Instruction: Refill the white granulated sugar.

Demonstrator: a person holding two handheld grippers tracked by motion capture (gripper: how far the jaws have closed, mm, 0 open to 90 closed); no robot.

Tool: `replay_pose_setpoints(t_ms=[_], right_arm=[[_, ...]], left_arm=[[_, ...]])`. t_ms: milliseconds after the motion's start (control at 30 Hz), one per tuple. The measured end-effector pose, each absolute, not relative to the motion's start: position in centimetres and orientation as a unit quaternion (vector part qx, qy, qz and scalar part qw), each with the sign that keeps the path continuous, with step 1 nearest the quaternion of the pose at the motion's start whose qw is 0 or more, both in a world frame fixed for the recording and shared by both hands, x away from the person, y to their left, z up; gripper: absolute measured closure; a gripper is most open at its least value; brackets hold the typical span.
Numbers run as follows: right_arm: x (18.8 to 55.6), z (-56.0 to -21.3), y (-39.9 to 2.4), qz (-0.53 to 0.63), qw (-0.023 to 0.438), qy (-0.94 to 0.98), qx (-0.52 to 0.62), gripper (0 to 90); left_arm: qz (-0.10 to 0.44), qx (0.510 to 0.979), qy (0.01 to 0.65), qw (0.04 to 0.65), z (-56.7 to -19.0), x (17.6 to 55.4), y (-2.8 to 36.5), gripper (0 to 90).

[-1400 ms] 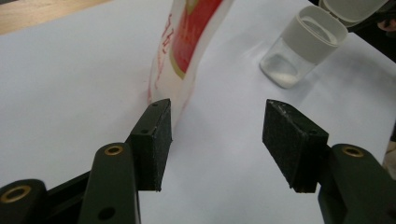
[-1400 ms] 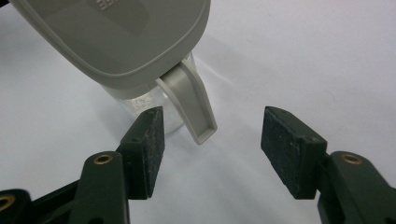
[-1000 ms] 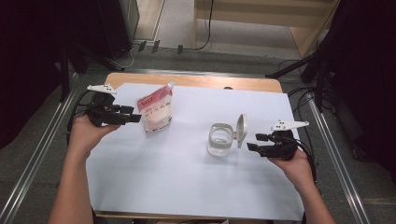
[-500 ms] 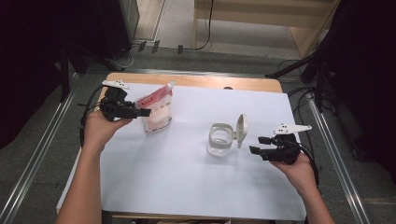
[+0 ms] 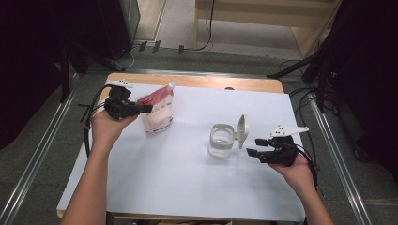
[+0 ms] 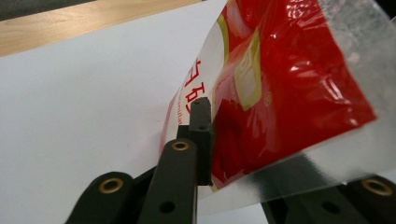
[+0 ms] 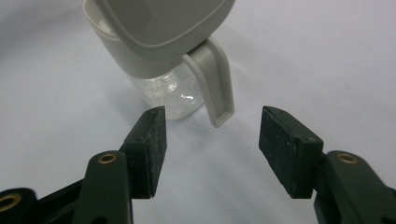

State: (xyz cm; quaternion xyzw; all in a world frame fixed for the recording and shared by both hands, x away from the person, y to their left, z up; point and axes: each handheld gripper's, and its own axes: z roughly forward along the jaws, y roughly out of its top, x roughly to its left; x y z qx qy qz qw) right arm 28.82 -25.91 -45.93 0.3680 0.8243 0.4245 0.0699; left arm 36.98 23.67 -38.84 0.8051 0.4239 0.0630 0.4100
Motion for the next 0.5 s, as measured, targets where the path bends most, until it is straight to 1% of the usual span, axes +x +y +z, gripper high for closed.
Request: replay_pose_setpoints(t_ms=[100,200,500], right_arm=[[28.5,-45.8,-25.6,0.424,0.066,0.827,0.362,43.4],[28.2,-45.6,-25.4,0.427,0.066,0.830,0.354,43.7],[27.3,-44.7,-25.0,0.437,0.054,0.827,0.349,47.4]], left_arm=[[0.063,0.806,0.428,0.404,-38.7,36.9,23.5,89.1],[0.071,0.808,0.427,0.400,-38.6,36.9,23.3,90.0],[0.039,0.798,0.434,0.417,-37.5,36.7,23.4,90.0]])
